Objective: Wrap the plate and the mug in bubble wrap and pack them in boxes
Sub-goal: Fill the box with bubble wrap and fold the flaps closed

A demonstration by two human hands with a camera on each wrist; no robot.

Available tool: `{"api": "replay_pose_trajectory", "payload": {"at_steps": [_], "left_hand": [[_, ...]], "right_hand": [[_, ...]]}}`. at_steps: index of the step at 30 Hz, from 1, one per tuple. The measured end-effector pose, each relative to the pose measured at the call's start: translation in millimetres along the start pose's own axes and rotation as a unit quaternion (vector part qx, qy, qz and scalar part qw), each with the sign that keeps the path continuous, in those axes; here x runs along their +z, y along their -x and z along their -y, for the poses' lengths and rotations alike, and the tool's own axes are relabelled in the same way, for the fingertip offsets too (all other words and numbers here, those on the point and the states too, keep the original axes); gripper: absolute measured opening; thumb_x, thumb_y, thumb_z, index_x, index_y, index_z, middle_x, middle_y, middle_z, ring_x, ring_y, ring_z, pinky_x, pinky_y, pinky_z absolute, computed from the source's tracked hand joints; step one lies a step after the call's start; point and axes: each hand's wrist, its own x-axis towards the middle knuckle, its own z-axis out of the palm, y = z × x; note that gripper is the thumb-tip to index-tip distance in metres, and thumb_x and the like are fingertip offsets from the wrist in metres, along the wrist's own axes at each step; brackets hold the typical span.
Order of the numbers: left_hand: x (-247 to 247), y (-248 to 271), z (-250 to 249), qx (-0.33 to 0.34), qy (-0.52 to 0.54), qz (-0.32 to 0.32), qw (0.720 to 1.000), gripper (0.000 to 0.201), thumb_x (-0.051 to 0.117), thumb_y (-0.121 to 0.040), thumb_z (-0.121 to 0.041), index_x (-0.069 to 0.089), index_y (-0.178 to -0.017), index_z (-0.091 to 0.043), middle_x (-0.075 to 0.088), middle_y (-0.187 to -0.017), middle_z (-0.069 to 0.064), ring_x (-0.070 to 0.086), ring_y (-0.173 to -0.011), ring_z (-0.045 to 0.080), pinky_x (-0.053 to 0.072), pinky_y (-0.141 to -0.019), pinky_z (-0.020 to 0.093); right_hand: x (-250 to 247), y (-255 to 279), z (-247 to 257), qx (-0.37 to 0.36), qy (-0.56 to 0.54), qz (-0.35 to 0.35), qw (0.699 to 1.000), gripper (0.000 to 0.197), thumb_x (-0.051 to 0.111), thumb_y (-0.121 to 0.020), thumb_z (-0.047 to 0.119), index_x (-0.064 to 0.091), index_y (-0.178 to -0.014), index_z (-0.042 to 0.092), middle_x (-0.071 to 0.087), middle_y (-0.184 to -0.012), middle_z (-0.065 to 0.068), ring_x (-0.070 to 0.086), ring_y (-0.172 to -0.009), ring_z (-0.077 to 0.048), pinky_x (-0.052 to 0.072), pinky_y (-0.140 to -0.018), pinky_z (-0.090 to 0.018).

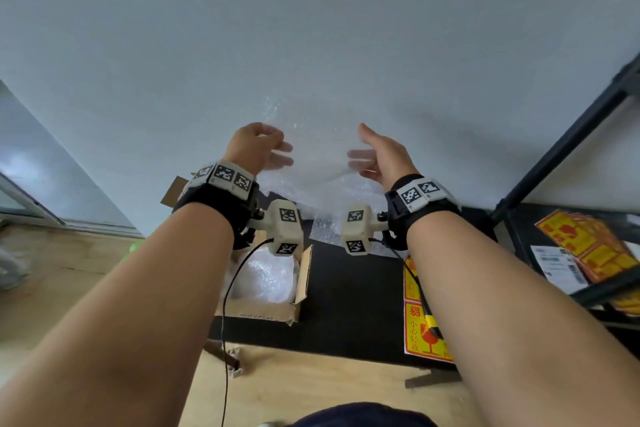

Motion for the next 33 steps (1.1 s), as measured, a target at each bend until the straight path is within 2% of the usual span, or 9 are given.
{"api": "replay_pose_trajectory", "payload": {"at_steps": [3, 7, 10, 13, 16, 22, 26, 29, 33], "left_hand": [[-8, -4, -2, -0.006, 0.013, -0.038, 0.999, 0.013, 0.053, -0.098, -0.013, 0.055, -0.109, -0.007, 0.071, -0.089, 0.007, 0.067, -0.054, 0.017, 0.060, -0.066, 0.031], [-22, -7, 1, -0.027, 0.017, -0.042, 0.999, 0.028, 0.054, -0.098, -0.021, 0.052, -0.122, -0.007, 0.068, -0.087, 0.006, 0.065, -0.047, 0.013, 0.056, -0.051, 0.023], [-31, -8, 9, -0.067, 0.017, 0.040, 0.997, 0.065, 0.066, -0.091, -0.027, 0.035, -0.144, -0.006, 0.069, -0.102, 0.009, 0.073, -0.073, 0.020, 0.060, -0.066, 0.029], [-38, -10, 16, -0.055, 0.034, 0.061, 0.996, 0.084, 0.070, -0.084, -0.004, 0.022, -0.151, -0.019, 0.069, -0.106, 0.014, 0.069, -0.087, 0.025, 0.058, -0.080, 0.035], [-44, -11, 16, -0.007, -0.015, 0.075, 0.997, 0.079, 0.066, -0.081, 0.011, 0.039, -0.145, -0.027, 0.069, -0.104, 0.011, 0.067, -0.088, 0.020, 0.057, -0.077, 0.028], [-46, -21, 24, 0.086, -0.241, 0.020, 0.967, 0.036, 0.069, -0.081, 0.000, 0.068, -0.115, -0.012, 0.065, -0.084, -0.004, 0.059, -0.071, 0.008, 0.045, -0.065, 0.016], [-45, -25, 33, 0.117, -0.345, -0.030, 0.931, 0.013, 0.064, -0.084, -0.009, 0.070, -0.096, -0.011, 0.065, -0.089, 0.002, 0.058, -0.079, 0.017, 0.043, -0.068, 0.026], [-48, -29, 36, 0.083, -0.429, -0.009, 0.899, 0.008, 0.067, -0.082, -0.012, 0.065, -0.090, -0.014, 0.063, -0.106, 0.009, 0.060, -0.090, 0.023, 0.048, -0.073, 0.031], [-39, -25, 30, 0.080, -0.472, 0.111, 0.871, 0.046, 0.077, -0.077, -0.017, 0.059, -0.119, -0.013, 0.058, -0.118, 0.002, 0.055, -0.103, 0.021, 0.044, -0.086, 0.029]], "right_hand": [[10, 8, -6, 0.010, 0.042, 0.021, 0.999, 0.035, 0.069, -0.086, 0.029, 0.058, -0.116, 0.013, 0.075, -0.090, -0.004, 0.071, -0.089, -0.020, 0.047, -0.087, -0.034], [20, 13, -10, 0.014, 0.013, -0.021, 1.000, 0.025, 0.060, -0.089, 0.000, 0.059, -0.112, 0.007, 0.066, -0.079, -0.009, 0.067, -0.070, -0.022, 0.053, -0.080, -0.034], [22, 17, -12, -0.002, -0.024, -0.075, 0.997, 0.049, 0.056, -0.090, -0.005, 0.047, -0.134, 0.013, 0.066, -0.086, -0.014, 0.066, -0.067, -0.023, 0.058, -0.075, -0.033], [24, 22, -11, -0.026, -0.033, -0.094, 0.995, 0.065, 0.053, -0.089, -0.008, 0.044, -0.144, 0.025, 0.067, -0.088, -0.016, 0.066, -0.065, -0.023, 0.060, -0.075, -0.033], [29, 25, -11, -0.030, 0.019, -0.077, 0.996, 0.053, 0.048, -0.092, -0.007, 0.055, -0.136, 0.022, 0.067, -0.096, -0.010, 0.065, -0.072, -0.018, 0.059, -0.079, -0.031], [38, 26, -10, -0.032, 0.190, -0.052, 0.980, 0.044, 0.060, -0.085, -0.006, 0.062, -0.127, 0.007, 0.064, -0.117, -0.010, 0.058, -0.113, -0.023, 0.045, -0.100, -0.029], [43, 26, -14, -0.068, 0.219, -0.100, 0.968, 0.013, 0.065, -0.086, 0.005, 0.068, -0.077, 0.013, 0.070, -0.101, -0.007, 0.063, -0.094, -0.021, 0.045, -0.074, -0.020], [46, 25, -8, -0.064, 0.218, -0.088, 0.970, 0.008, 0.062, -0.084, 0.004, 0.070, -0.087, 0.004, 0.067, -0.090, -0.006, 0.059, -0.083, -0.017, 0.042, -0.059, -0.018], [57, 26, 2, -0.074, 0.205, -0.035, 0.975, 0.006, 0.062, -0.085, 0.003, 0.065, -0.090, 0.006, 0.063, -0.088, -0.004, 0.057, -0.082, -0.016, 0.044, -0.067, -0.020]]}}
